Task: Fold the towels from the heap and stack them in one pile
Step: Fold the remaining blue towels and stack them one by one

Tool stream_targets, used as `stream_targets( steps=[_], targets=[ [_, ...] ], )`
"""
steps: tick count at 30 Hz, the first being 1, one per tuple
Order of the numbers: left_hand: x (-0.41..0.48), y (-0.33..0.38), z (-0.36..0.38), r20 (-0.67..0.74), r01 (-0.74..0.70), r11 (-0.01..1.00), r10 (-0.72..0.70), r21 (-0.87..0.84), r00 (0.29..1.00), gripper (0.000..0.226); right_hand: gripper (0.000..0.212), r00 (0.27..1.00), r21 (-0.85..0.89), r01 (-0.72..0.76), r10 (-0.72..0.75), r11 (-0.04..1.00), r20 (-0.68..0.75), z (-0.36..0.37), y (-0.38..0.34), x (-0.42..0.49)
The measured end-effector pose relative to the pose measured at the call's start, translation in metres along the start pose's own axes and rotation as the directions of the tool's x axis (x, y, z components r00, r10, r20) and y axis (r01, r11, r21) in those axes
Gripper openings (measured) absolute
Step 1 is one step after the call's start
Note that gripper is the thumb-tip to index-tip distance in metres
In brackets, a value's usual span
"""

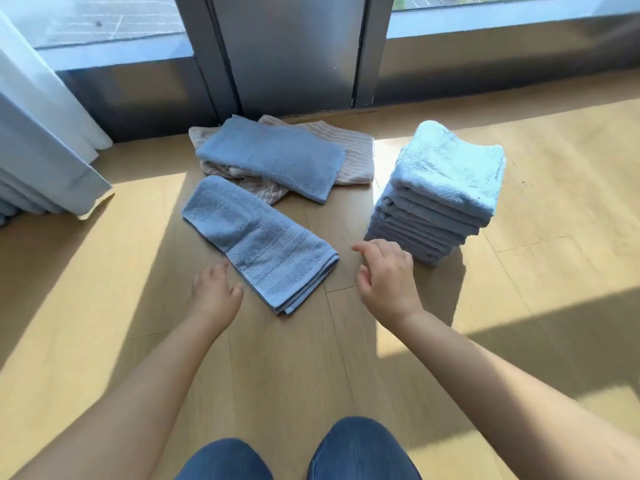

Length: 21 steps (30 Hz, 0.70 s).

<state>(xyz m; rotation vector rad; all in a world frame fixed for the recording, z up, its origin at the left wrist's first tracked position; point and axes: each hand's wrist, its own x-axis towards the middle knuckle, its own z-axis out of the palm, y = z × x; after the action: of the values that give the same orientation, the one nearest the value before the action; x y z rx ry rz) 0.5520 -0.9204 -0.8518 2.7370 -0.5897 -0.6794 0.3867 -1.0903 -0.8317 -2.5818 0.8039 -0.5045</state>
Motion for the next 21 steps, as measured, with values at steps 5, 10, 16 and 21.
stream_targets(
  steps=[5,10,16,21],
  targets=[
    [0.004,-0.018,-0.002,0.079,-0.101,0.971,0.086,0.217,0.993,0.049,0.037,0.991,-0.093,0.039,-0.027,0.995,0.128,0.041,-0.017,0.002],
    [0.022,-0.03,0.001,0.146,-0.183,0.925,0.141,0.332,0.979,0.05,0.038,0.869,-0.185,0.048,0.05,0.982,0.493,0.084,-0.028,0.006],
    [0.033,-0.055,0.014,0.251,-0.252,0.901,0.168,0.352,0.953,0.05,0.037,0.715,-0.203,0.046,0.109,0.978,0.691,0.143,-0.047,0.002],
    [0.038,-0.073,0.023,0.298,-0.274,0.908,0.179,0.317,0.938,0.049,0.042,0.672,-0.306,0.047,0.197,0.951,0.714,0.172,-0.058,0.003]
  ],
)
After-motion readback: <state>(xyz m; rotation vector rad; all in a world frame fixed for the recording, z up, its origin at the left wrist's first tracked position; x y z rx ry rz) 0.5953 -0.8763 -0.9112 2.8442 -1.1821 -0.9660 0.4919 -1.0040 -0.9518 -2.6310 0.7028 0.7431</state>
